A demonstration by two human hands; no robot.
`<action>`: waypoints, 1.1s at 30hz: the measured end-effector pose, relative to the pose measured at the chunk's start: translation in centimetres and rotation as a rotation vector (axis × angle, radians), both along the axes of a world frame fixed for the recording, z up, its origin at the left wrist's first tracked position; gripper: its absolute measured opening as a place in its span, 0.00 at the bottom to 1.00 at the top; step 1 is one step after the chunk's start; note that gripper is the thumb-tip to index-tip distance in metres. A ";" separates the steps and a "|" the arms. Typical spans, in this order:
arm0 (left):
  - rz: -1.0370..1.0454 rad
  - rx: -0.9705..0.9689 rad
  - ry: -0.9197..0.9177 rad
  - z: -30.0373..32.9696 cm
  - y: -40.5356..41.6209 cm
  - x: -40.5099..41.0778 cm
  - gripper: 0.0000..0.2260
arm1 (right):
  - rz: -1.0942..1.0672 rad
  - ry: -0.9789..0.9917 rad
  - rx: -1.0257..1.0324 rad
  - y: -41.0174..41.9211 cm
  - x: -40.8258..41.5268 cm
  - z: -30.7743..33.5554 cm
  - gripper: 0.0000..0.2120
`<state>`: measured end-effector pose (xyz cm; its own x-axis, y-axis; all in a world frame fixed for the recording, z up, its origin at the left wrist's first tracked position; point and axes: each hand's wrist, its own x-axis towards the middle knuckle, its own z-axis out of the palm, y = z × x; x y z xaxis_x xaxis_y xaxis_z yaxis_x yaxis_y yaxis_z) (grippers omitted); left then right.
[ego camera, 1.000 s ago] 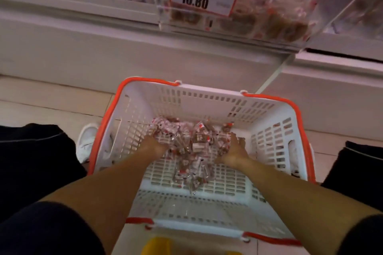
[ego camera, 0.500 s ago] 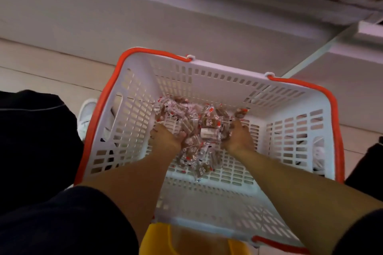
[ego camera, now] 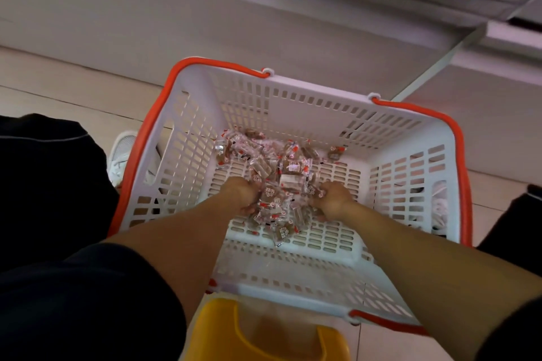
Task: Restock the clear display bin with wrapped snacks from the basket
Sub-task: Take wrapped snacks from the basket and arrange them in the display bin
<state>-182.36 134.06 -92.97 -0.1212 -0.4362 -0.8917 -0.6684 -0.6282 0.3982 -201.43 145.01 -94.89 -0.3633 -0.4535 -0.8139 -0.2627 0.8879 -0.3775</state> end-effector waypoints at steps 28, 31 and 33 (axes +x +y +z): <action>-0.658 -0.410 0.915 42.5 -6.0 -3.6 0.12 | 0.144 -0.212 -1.021 -3.1 -3.8 45.3 0.17; -0.433 -0.447 1.062 44.4 -6.2 -5.0 0.10 | 0.056 -0.192 -1.192 -4.5 -4.5 46.8 0.16; -0.329 -0.474 1.095 44.3 -6.6 -5.9 0.09 | 0.041 -0.194 -1.203 -5.6 -4.9 46.9 0.14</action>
